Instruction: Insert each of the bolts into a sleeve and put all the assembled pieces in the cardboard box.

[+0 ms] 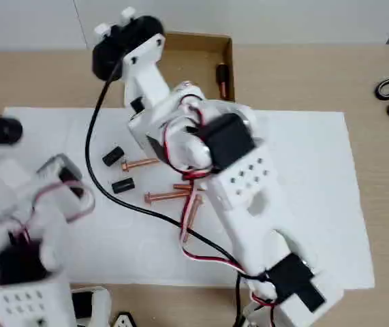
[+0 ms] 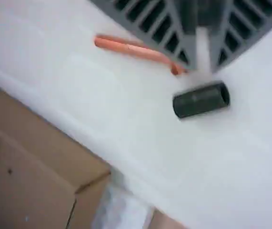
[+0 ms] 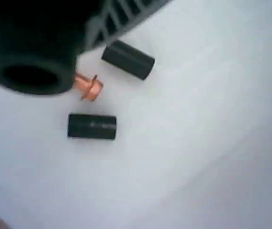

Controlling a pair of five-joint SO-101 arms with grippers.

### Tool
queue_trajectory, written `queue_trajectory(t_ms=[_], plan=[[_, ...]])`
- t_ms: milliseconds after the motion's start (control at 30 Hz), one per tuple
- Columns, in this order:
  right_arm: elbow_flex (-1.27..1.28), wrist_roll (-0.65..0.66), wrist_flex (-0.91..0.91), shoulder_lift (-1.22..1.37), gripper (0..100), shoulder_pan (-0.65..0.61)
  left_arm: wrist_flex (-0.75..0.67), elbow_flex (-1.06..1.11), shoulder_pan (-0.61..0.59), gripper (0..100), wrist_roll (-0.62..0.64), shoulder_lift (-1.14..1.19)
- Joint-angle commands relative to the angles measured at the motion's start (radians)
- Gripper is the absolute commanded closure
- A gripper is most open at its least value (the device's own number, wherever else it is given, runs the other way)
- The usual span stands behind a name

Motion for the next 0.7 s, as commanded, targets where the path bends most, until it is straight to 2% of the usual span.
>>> queue_trajectory(t_ms=[0, 133, 267, 367, 500, 567, 667], plan=[[-0.005, -0.003, -0.001, -0.081, 99.1, 0.027, 0.16, -0.344, 0.055, 99, 0.075, 0.269], [-0.005, -0.003, 0.005, -0.16, 99.1, 0.033, 0.313, -0.596, 0.147, 99, 0.269, 0.506], [-0.005, -0.003, 0.005, -0.251, 99.1, 0.035, 0.356, -0.674, 0.226, 99, 0.43, 0.692], [-0.005, 0.008, 0.036, -0.309, 99.1, 0.035, 0.347, -0.682, 0.27, 99, 0.433, 0.789], [-0.002, 0.101, 0.18, -0.4, 99.1, 0.036, 0.295, -0.682, 0.288, 99, 0.434, 0.845], [0.04, 0.109, 0.173, -0.453, 99.1, 0.082, 0.25, -0.682, 0.285, 99, 0.434, 0.844], [0.238, 0.109, 0.116, -0.501, 99.1, 0.168, 0.193, -0.682, 0.287, 99, 0.439, 0.845]])
